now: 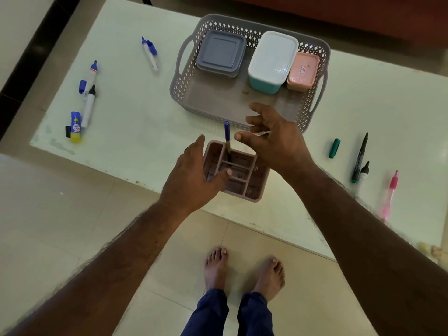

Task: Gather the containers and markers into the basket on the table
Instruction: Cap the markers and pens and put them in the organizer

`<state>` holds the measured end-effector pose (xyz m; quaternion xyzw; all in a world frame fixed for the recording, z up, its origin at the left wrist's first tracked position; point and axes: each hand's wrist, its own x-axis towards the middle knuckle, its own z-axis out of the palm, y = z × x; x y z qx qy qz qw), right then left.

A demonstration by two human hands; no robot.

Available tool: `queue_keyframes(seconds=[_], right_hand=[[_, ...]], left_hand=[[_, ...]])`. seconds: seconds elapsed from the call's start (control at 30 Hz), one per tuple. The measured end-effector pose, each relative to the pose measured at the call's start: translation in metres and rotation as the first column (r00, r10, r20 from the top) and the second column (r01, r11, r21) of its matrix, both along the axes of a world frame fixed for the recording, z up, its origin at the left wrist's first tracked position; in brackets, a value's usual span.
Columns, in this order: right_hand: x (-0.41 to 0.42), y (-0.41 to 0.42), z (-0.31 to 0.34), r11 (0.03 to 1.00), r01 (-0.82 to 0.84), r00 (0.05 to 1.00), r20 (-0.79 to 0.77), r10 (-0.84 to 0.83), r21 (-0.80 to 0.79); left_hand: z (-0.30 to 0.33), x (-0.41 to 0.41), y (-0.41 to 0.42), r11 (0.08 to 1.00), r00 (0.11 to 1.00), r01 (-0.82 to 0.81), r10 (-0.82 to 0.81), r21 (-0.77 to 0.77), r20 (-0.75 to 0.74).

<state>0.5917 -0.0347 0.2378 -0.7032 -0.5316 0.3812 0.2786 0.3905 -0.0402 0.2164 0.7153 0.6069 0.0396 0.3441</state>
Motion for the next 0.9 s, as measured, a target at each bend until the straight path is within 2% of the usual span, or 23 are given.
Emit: queue_keyframes(seconds=[0.03, 0.1, 0.17, 0.2, 0.33, 0.5, 0.6, 0.7, 0.9], right_hand=[[0.004, -0.003, 0.001, 1.000, 0.028, 1.000, 0.006, -0.028, 0.005], [0.016, -0.011, 0.002, 0.995, 0.101, 0.994, 0.032, -0.101, 0.022], [0.032, -0.023, 0.002, 0.984, 0.173, 0.983, 0.058, -0.176, 0.048], [0.041, -0.030, 0.002, 0.976, 0.209, 0.974, 0.072, -0.213, 0.059], [0.079, -0.063, 0.001, 0.944, 0.324, 0.930, 0.166, -0.329, 0.055], [0.135, -0.104, -0.004, 0.854, 0.519, 0.821, 0.301, -0.485, -0.042], [0.161, -0.124, -0.013, 0.793, 0.603, 0.764, 0.353, -0.541, -0.090], [0.175, -0.126, -0.027, 0.799, 0.583, 0.779, 0.381, -0.499, -0.146], [0.205, -0.082, -0.052, 0.820, 0.537, 0.795, 0.445, -0.412, -0.199]], left_hand=[[0.003, 0.002, 0.000, 0.999, 1.000, -0.003, 0.003, 0.049, 0.003], [0.013, 0.008, -0.002, 0.967, 1.000, 0.005, -0.011, 0.254, 0.023], [0.024, 0.018, -0.001, 0.869, 0.997, 0.010, -0.044, 0.495, 0.057], [0.030, 0.027, -0.001, 0.824, 0.994, 0.006, -0.067, 0.566, 0.087], [0.056, 0.070, -0.008, 0.747, 0.958, 0.098, -0.251, 0.658, 0.142], [0.057, 0.144, -0.034, 0.756, 0.876, 0.309, -0.462, 0.577, 0.137], [0.038, 0.180, -0.048, 0.795, 0.842, 0.408, -0.517, 0.449, 0.151], [0.015, 0.211, -0.052, 0.824, 0.850, 0.493, -0.525, 0.280, 0.048], [-0.025, 0.262, -0.019, 0.828, 0.861, 0.509, -0.485, 0.235, -0.154]])
